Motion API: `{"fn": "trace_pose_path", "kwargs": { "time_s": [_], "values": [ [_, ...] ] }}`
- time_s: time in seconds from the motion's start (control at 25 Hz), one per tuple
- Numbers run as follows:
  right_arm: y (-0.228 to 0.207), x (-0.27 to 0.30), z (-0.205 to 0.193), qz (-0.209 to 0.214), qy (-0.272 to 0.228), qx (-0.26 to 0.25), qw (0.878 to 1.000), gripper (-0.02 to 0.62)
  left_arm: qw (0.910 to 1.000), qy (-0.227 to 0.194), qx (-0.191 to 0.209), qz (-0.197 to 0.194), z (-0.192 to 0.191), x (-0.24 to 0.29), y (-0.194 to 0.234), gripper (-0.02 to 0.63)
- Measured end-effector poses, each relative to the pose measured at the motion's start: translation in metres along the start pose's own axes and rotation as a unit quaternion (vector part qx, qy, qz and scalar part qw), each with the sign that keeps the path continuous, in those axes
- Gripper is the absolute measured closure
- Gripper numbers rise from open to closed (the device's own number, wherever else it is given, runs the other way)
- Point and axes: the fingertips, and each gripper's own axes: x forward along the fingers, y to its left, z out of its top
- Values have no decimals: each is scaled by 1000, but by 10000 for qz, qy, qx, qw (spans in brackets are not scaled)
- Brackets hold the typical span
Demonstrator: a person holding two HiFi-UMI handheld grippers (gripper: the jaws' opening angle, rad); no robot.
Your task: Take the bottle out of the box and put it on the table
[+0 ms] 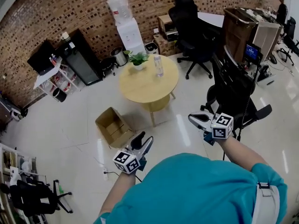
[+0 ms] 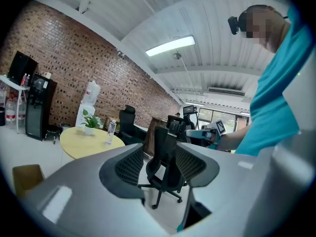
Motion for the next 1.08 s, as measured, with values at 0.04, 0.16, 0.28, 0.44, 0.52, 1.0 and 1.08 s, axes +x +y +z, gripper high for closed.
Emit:
{"fn": "trace_pose_path", "kwargs": {
  "time_s": [0.04, 0.16, 0.28, 0.44, 0.52, 1.0, 1.08],
  "values": [
    [-1, -6, -3, 64, 16, 17, 10000, 595, 10000, -38, -20, 32, -3, 4, -4, 397],
    [-8, -20, -6, 192, 99, -44, 9998, 595, 9999, -78, -106, 104, -8, 21, -15, 397],
    [-17, -31, -6, 250, 131, -58, 9996, 595, 9998, -90, -143, 113, -9, 38, -28, 397],
    [-14, -41, -2, 357, 171, -234, 9989, 595, 9998, -78, -62, 187, -9, 41, -39, 397],
    [-12, -40, -3, 393, 195, -271, 9987, 595, 9997, -97, -45, 238, -9, 38, -38, 397],
    [-11, -22, -11, 451, 286, -469, 9975, 595, 9993, -184, -97, 327, -12, 25, -17, 397],
    [-9, -21, -12, 450, 276, -439, 9976, 595, 9992, -188, -113, 326, -12, 23, -16, 397]
  ]
}}
